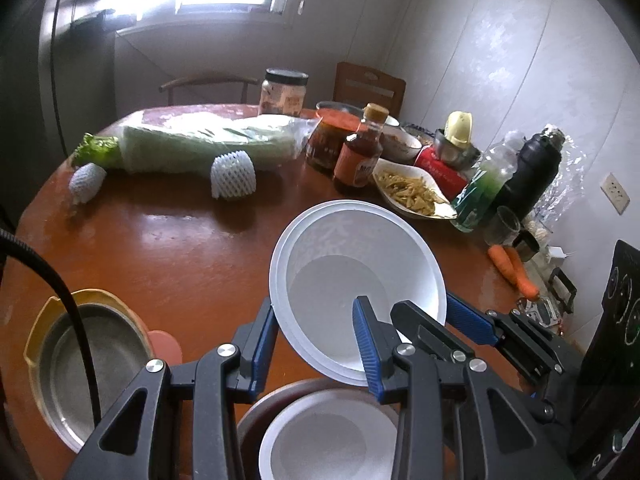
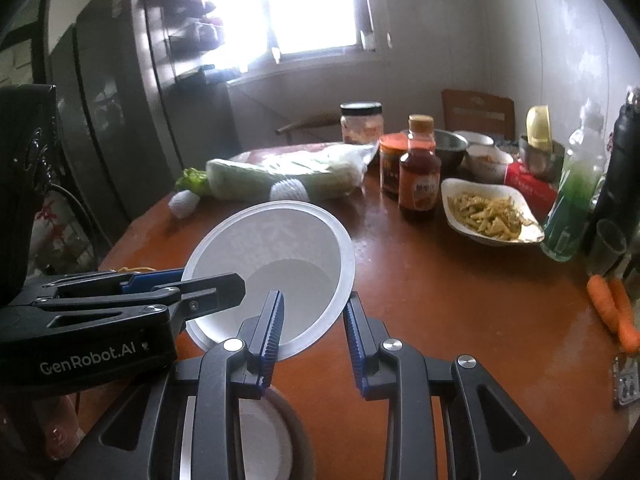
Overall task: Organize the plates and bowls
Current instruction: 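Lift the red-printed bowl with the left tool over the steel bowl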
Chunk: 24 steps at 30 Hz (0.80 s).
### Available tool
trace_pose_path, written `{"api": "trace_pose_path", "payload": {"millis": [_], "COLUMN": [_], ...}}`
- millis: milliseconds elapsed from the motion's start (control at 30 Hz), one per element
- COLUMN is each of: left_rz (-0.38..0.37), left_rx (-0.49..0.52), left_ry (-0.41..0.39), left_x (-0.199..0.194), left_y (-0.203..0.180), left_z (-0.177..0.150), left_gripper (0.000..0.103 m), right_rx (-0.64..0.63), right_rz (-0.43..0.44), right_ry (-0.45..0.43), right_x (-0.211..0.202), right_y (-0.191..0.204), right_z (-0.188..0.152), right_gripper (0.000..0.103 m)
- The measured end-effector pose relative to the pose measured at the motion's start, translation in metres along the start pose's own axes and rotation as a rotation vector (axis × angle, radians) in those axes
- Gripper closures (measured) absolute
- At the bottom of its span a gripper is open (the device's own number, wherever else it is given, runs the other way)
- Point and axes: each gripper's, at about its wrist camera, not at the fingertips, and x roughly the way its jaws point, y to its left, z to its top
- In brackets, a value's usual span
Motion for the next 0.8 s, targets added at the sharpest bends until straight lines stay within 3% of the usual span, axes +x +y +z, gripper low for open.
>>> {"api": "trace_pose_path", "payload": {"millis": [533, 800], "left_rz": [0.007, 0.009], "left_rx": [0.038, 0.034], "left_ry": [-0.079, -0.069], "left_x": [-0.064, -0.073], "left_y": [-0.016, -0.013], "left_z": [-0.030, -0.045], "left_gripper": [0.064, 0.064], "right_rx": [-0.032, -0.043], "right_rz": [0.004, 0.028], "right_ry": [-0.073, -0.065], "right_x": [-0.064, -0.076], "right_y": [0.030, 0.036], "right_z": [-0.017, -0.026], "right_gripper": [0.072, 0.072]}}
